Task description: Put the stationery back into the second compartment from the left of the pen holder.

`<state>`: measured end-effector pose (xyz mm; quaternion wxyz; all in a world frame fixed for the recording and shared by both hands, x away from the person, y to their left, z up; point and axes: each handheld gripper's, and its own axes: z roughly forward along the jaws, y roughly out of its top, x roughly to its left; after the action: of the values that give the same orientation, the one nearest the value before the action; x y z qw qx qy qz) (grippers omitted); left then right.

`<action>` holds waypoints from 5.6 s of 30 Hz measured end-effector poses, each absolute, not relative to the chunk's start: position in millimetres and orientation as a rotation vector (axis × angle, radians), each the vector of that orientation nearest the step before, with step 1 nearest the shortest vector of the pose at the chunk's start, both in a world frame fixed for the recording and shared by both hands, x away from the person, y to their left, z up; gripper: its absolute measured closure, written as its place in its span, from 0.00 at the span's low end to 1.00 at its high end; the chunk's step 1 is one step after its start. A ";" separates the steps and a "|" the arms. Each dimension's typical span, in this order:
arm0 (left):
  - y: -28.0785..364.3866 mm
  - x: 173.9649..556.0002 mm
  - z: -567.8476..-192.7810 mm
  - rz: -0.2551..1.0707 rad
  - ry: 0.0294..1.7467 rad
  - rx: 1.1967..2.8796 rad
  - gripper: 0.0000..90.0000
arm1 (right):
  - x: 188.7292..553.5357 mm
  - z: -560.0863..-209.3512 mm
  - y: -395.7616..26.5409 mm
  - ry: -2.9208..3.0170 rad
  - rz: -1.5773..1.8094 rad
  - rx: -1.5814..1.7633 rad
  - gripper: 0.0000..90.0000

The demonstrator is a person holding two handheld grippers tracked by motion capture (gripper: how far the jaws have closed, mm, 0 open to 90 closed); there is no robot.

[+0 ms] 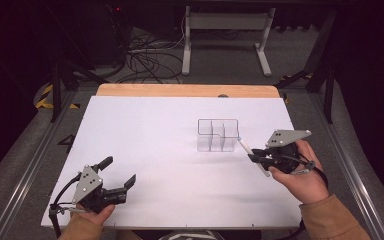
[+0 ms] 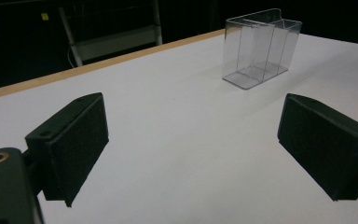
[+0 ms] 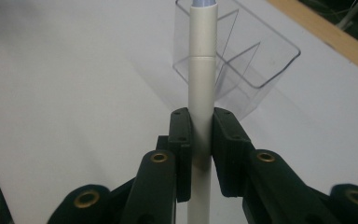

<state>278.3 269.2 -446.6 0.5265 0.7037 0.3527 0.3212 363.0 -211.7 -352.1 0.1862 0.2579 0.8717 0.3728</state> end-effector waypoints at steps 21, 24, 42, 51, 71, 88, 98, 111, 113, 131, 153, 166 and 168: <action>270.1 278.3 -446.6 0.771 0.837 1.686 0.11 | 379.9 -340.0 -199.3 2.192 1.413 0.736 0.88; 270.2 278.3 -446.7 0.768 0.839 1.685 0.11 | 383.9 -339.7 -196.9 2.152 1.456 0.734 0.88; 271.1 278.2 -446.7 0.761 0.840 1.685 0.11 | 410.2 -344.7 -169.3 1.995 1.616 0.728 0.88; 271.1 278.8 -447.0 0.754 0.838 1.686 0.11 | 426.3 -352.5 -156.7 1.938 1.637 0.770 0.88; 271.8 279.3 -447.1 0.745 0.841 1.682 0.11 | 453.6 -372.1 -133.7 1.879 1.597 0.840 0.88; 273.1 279.3 -446.8 0.755 0.839 1.678 0.11 | 458.7 -387.6 -129.3 1.942 1.514 0.878 0.88; 273.2 279.3 -447.0 0.754 0.841 1.677 0.11 | 459.9 -396.5 -128.6 1.984 1.466 0.893 0.88; 272.9 279.4 -447.2 0.750 0.836 1.684 0.11 | 458.2 -404.4 -129.0 2.021 1.412 0.910 0.88; 272.5 279.0 -447.3 0.749 0.841 1.680 0.11 | 458.0 -404.5 -129.3 2.026 1.406 0.913 0.87; 274.5 277.2 -446.9 0.762 0.848 1.673 0.11 | 441.0 -378.1 -140.2 1.942 1.487 0.870 0.41; 275.4 276.5 -446.8 0.761 0.857 1.663 0.11 | 411.7 -350.6 -153.3 1.966 1.532 0.736 0.29; 274.7 276.4 -446.4 0.760 0.853 1.672 0.11 | 394.2 -345.2 -167.1 1.983 1.564 0.677 0.26; 274.8 276.4 -446.5 0.763 0.855 1.669 0.11 | 390.9 -346.3 -169.8 1.998 1.572 0.679 0.24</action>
<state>276.4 274.8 -446.5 0.5298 0.6993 0.3580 0.3195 390.9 -169.8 -346.3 0.2522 0.2498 0.7347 0.5781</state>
